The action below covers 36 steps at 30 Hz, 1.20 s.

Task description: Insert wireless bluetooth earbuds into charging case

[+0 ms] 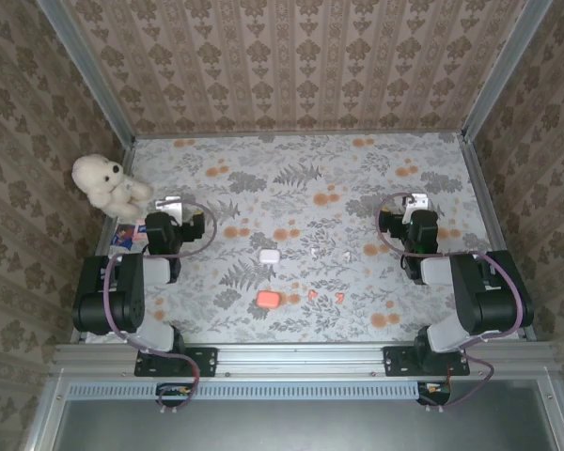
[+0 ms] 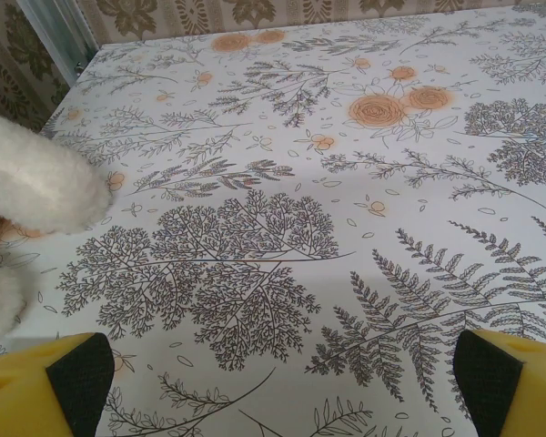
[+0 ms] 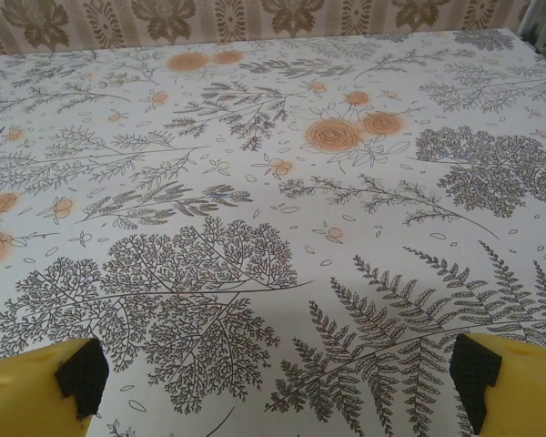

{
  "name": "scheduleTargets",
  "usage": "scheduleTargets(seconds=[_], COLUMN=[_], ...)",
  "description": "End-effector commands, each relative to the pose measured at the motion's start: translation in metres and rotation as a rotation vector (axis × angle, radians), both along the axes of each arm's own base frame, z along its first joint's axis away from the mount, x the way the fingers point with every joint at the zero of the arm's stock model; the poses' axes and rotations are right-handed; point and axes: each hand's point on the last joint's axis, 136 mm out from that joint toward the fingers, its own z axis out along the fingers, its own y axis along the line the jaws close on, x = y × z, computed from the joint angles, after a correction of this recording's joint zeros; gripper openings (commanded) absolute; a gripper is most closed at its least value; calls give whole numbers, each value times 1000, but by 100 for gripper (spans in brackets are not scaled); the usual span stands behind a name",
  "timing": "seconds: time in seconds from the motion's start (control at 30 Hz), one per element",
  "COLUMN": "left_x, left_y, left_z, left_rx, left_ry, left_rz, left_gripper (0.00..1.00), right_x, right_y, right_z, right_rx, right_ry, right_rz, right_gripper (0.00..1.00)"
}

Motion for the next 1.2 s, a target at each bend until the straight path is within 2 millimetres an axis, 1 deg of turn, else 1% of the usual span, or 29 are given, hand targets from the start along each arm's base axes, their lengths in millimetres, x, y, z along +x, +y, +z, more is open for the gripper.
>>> scheduleTargets(seconds=[0.0, 0.23, 0.63, 0.67, 0.7, 0.77, 0.8, 0.9, 0.93, 0.97, 1.03, 1.07, 1.17], left_x=[7, 7, 7, 6, 7, 5, 3, 0, -3, -5, -9, -13, -26], left_y=[-5, -4, -5, -4, -1, 12, 18, 33, 33, 31, 23, 18, 1], left_z=[8, 8, 8, 8, 12, 20, 24, 39, 43, 47, 58, 64, 75], left_rx=[2, 4, 5, 6, 14, 18, 23, 45, 46, 38, 3, -24, -118], left_ry=[-31, -28, -31, -33, -41, -34, -15, 42, 65, 83, 116, 143, 229], left_rz=[-20, -18, -19, -17, 11, 91, 138, 253, 269, 277, 282, 284, 282], left_gripper=[100, 100, 100, 100, 100, 100, 100, 100, 100, 100, 100, 100, 100], right_x=[8, 11, 9, 8, 7, 3, 0, -7, -11, -19, -25, -27, -37], right_y=[1, 1, 0, -3, -10, -21, -24, -27, -29, -33, -25, -15, 31], right_z=[12, 11, 12, 15, 21, 36, 53, 82, 88, 90, 94, 93, 94], right_rx=[-10, -5, 4, 1, 0, -1, 13, 139, 199, 262, 314, 352, 472], right_ry=[-44, -36, -45, -56, -62, -23, -12, 60, 78, 112, 178, 211, 279], right_rz=[1, 3, 7, -10, -62, -131, -153, -236, -284, -353, -335, -296, -124], right_gripper=[100, 100, 100, 100, 100, 100, 100, 100, 100, 100, 100, 100, 99])
